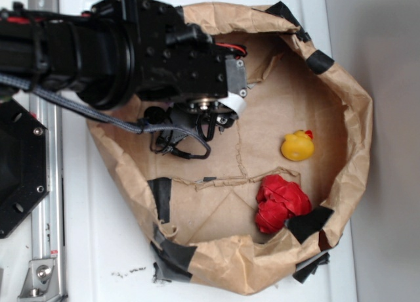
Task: Grab the wood chip.
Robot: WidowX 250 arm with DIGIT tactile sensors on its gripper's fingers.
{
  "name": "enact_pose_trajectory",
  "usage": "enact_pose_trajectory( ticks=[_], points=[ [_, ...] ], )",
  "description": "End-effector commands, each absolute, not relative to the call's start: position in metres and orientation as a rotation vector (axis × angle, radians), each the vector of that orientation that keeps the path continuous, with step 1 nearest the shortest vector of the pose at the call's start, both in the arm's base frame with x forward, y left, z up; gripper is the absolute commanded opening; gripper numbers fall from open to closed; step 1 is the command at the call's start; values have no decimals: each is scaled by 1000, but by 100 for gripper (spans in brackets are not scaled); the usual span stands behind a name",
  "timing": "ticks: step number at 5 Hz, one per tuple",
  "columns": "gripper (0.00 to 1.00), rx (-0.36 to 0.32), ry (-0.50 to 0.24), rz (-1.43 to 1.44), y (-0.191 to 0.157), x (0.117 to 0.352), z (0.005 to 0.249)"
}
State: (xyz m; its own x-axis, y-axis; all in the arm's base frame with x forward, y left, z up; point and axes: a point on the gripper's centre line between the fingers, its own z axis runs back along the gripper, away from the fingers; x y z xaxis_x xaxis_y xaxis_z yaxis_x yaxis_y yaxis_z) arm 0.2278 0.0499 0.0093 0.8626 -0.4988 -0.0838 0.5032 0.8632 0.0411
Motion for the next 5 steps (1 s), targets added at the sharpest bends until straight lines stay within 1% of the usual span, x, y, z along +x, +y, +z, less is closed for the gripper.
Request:
enact_pose_trajectory(
  ticks=[1,2,3,4,5],
  points=[
    [0,79,27,-503,45,222,17],
    [0,36,-135,-382,38,237,67],
    [0,-40,-170,-279,34,269,118],
    [0,-78,-152,-262,24,274,167],
    [0,-77,-112,-244,14,271,172]
  ],
)
